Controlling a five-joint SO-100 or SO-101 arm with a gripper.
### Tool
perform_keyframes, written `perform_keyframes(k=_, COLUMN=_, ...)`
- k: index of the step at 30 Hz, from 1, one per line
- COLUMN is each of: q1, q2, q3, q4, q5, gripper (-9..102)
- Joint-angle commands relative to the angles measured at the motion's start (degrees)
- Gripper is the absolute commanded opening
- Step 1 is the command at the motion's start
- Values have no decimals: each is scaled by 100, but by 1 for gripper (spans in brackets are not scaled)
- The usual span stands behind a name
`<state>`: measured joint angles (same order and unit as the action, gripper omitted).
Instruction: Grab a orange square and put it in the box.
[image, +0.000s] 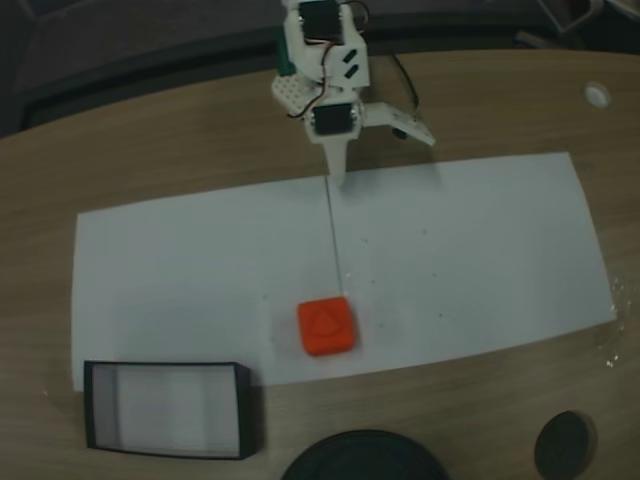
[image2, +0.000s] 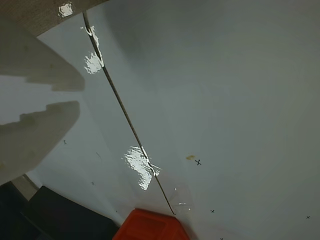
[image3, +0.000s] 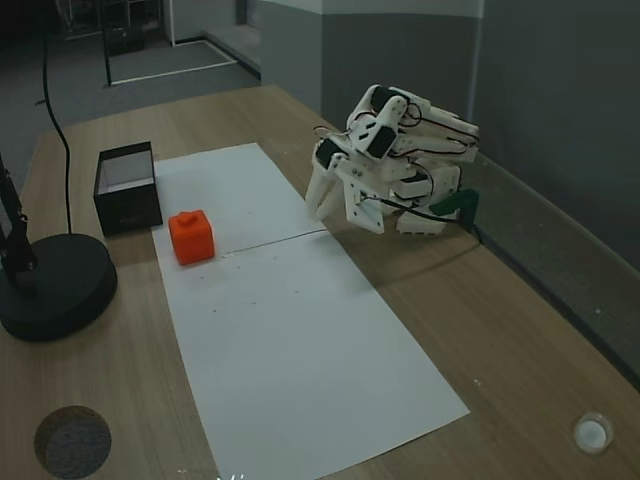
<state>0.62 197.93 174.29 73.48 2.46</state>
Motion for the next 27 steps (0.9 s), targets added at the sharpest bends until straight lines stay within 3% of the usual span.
perform_keyframes(k=1, q1=-18, q2=123, q3=-237, q4=53, q5=26, gripper=0)
perform_keyframes(k=24, q1=-26, q2=123, q3=-220, q4=-18, q5=44, gripper=0)
perform_keyframes(k=27, q1=-26, q2=123, q3=-237, q4=-659, q5=9, gripper=0)
